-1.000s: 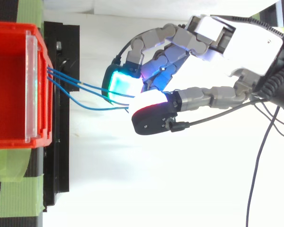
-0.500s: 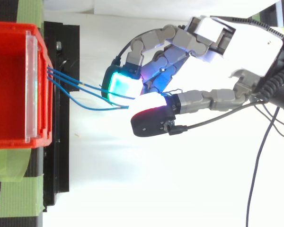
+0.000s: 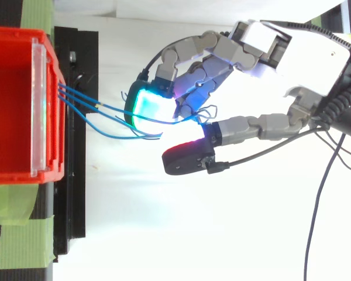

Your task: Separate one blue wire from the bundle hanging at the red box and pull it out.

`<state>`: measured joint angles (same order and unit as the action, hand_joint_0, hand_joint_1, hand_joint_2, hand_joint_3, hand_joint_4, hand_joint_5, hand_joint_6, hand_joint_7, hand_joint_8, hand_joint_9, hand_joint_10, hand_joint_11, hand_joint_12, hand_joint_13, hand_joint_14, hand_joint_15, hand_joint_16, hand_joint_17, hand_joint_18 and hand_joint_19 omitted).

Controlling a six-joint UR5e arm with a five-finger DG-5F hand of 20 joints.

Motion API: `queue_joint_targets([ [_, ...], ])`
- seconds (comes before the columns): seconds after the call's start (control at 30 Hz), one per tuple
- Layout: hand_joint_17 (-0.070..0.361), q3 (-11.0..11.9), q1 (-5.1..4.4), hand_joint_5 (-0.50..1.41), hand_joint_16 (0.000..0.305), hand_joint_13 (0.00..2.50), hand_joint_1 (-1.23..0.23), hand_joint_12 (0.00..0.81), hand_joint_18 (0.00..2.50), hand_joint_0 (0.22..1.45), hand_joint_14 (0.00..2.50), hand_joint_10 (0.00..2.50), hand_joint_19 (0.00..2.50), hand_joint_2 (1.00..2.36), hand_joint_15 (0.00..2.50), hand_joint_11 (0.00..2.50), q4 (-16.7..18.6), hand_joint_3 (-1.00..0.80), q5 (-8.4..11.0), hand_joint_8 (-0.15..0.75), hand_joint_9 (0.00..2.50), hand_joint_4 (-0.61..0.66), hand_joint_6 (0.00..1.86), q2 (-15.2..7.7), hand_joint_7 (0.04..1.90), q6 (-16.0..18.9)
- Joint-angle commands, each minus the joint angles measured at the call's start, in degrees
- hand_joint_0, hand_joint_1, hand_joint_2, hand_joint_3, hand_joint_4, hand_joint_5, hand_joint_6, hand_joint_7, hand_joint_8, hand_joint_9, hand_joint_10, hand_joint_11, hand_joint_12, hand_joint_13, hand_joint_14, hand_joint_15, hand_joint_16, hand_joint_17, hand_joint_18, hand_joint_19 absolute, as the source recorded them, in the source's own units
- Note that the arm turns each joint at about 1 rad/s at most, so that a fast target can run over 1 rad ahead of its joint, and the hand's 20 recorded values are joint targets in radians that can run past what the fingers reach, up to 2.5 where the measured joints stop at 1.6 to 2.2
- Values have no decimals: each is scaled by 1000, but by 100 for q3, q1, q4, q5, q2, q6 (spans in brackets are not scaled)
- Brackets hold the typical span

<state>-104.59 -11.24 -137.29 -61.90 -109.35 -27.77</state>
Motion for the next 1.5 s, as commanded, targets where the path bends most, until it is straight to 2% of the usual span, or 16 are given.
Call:
queue_joint_targets([
  [0.0,131,0,-10,-260,58,1151,-985,409,850,724,28,18,526,1018,1064,969,1,-251,3,308,719,192,912,2,956,0],
  [0.2,131,0,-10,-261,58,1124,-988,409,842,707,27,19,540,1018,1060,971,1,-267,3,308,702,193,908,2,947,0],
  [0.3,131,0,-19,-259,58,1127,-964,408,837,659,27,19,562,1013,1066,980,1,-329,3,321,735,192,904,2,934,0],
  [0.4,133,0,-19,-249,59,1159,-849,421,838,570,26,19,615,1002,1089,997,1,-471,12,330,780,207,893,2,918,0],
  [0.57,138,0,-19,-240,61,1196,-729,431,863,529,26,19,652,1002,1090,985,1,-488,20,348,830,224,885,2,896,0],
  [0.83,131,0,-10,-225,58,1220,-652,421,878,566,26,19,671,1007,1094,998,1,-424,20,356,912,210,878,-7,911,0],
  [1.27,124,0,-19,-207,55,1257,-672,412,913,609,25,19,679,1018,1094,1007,1,-262,20,365,989,156,899,2,949,0],
  [1.47,123,0,-19,-196,55,1258,-686,414,919,605,27,22,684,1022,1091,1020,1,-175,20,361,1015,82,902,2,983,0],
])
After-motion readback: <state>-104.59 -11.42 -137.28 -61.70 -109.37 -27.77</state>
